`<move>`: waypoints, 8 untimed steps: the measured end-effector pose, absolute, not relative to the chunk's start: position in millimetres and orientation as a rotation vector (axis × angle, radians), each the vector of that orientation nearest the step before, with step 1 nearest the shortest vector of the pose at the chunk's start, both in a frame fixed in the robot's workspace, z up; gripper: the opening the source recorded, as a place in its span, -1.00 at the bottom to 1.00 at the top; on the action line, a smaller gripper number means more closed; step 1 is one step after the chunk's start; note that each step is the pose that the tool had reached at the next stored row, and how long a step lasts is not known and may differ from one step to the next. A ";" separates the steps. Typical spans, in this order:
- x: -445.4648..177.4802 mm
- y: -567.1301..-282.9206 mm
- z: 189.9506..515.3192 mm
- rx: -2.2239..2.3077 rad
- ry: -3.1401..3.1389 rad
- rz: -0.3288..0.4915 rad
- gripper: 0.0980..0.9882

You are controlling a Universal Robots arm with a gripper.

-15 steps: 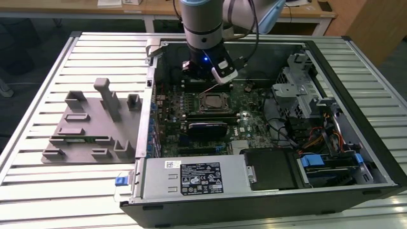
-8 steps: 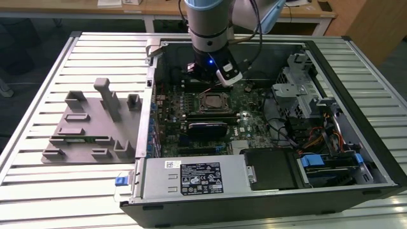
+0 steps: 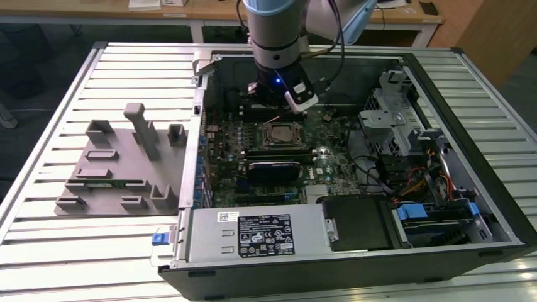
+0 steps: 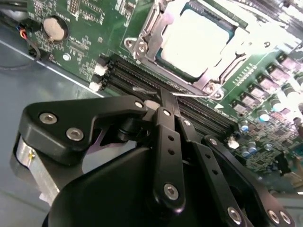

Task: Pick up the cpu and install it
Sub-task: 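Install the first cpu locking lever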

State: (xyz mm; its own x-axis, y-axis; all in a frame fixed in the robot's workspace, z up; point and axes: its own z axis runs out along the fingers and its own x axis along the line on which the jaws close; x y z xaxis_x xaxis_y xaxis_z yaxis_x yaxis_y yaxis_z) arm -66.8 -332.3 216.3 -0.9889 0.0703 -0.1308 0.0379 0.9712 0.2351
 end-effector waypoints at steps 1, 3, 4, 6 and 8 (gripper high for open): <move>-66.1 -332.1 215.7 0.084 2.981 0.351 -0.98; -64.7 -331.8 214.5 0.087 2.981 0.351 -0.98; -64.2 -331.7 213.9 0.088 2.981 0.351 -0.98; -63.5 -331.5 213.4 0.091 2.981 0.351 -0.98; -63.5 -331.4 213.4 0.091 2.980 0.350 -0.98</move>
State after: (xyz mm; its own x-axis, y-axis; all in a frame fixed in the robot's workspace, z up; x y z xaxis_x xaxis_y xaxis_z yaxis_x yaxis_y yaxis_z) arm -63.5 -331.4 213.4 -0.9885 0.0759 -0.1307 0.0435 0.9711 0.2348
